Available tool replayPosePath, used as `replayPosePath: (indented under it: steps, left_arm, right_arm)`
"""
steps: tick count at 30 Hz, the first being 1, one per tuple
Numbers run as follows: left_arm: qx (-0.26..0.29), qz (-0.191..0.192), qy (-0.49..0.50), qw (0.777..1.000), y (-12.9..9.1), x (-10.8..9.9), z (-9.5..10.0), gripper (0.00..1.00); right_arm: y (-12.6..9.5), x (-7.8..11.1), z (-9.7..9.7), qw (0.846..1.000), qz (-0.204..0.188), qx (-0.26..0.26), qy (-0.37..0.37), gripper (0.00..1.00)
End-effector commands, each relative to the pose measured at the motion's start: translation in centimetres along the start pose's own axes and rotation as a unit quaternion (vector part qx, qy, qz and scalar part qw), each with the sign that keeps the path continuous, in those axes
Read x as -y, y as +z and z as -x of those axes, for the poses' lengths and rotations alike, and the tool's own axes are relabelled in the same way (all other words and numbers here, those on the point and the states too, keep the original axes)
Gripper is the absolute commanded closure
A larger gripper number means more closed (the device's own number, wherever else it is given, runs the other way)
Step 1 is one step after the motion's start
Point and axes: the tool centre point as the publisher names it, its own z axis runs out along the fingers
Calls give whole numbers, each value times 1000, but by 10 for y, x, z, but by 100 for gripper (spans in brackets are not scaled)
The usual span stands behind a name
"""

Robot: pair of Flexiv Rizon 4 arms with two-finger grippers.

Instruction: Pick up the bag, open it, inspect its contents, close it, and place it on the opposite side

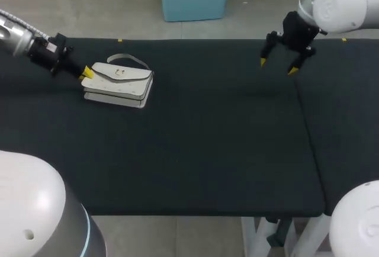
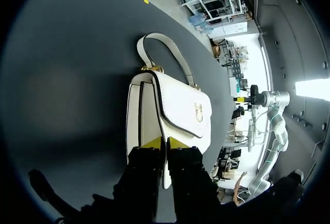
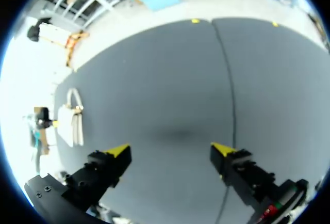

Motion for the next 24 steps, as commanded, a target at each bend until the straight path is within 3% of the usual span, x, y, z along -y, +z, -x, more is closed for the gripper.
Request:
replayPosePath:
  steps: [1, 14, 24]
  left_arm:
    - [-14, 21, 1, 1000, -17, 12, 15, 100]
    - [-13, -10, -4, 1000, -57, 46, 53, 100]
    - [-21, -19, -14, 1000, -87, 74, 84, 100]
  right_arm:
    - [-1, 1, -2, 1000, 0, 3, 0, 0]
    - [-2, -2, 1, 1000, -8, 20, -20, 0]
    - [-28, -15, 29, 997, 0, 70, -29, 0]
